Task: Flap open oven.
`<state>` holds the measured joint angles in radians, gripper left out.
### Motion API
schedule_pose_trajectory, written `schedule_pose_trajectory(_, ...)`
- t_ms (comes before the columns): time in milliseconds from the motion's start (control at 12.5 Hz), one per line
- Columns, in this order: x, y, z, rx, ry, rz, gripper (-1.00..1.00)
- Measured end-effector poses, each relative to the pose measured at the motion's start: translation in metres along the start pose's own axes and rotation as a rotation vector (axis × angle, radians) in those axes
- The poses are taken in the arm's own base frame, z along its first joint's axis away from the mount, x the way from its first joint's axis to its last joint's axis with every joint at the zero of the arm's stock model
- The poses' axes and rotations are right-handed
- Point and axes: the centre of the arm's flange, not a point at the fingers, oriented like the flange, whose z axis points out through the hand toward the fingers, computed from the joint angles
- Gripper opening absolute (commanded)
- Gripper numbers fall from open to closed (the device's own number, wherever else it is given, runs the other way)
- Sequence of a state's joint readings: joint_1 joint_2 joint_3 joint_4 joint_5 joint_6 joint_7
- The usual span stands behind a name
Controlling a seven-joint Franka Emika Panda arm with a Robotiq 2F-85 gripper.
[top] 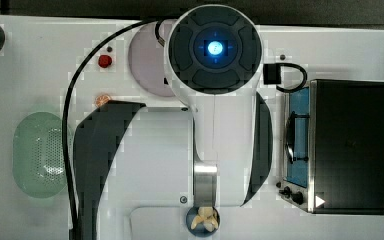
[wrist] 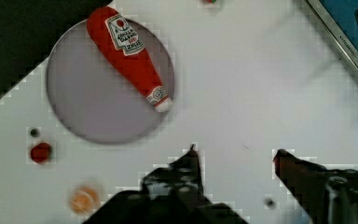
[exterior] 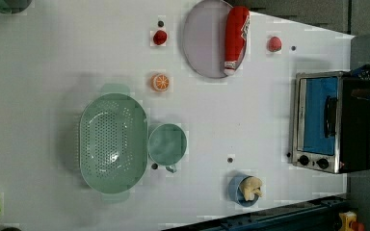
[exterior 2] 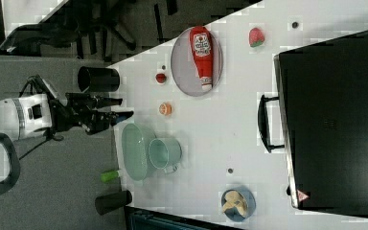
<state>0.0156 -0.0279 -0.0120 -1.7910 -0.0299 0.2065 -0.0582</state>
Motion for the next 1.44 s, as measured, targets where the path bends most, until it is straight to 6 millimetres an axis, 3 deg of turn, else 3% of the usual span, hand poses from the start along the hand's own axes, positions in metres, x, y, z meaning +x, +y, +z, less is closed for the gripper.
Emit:
schedule_pose_trajectory(160,-0.050,0.059,0.003,-0.122,-0.134,0.035,0.81)
schedule_pose_trajectory(240,-0.065,0.084,-0.012,-0.116,-0.140,0.060,0.99)
schedule_pose_trajectory(400,-0.077,0.111,-0.065,-0.027,-0.048,0.091,1.00)
schedule_pose_trajectory(480,-0.082,0.118,-0.092,0.014,0.000,0.098,0.90)
schedule_pose_trajectory(560,-0.084,0.122,-0.114,0.051,0.035,0.113,0.65)
schedule_pose_trajectory(640,-0.083,0.122,-0.128,0.076,0.060,0.117,0.38)
schedule_pose_trajectory(720,-0.082,0.120,-0.130,0.080,0.066,0.117,0.15)
schedule_pose_trajectory(960,-0.073,0.114,-0.100,0.036,0.019,0.127,-0.57)
schedule_pose_trajectory(1200,-0.060,0.105,-0.055,-0.032,-0.062,0.131,-0.65)
schedule_pose_trajectory(1440,-0.055,0.109,-0.022,-0.072,-0.116,0.083,-0.65)
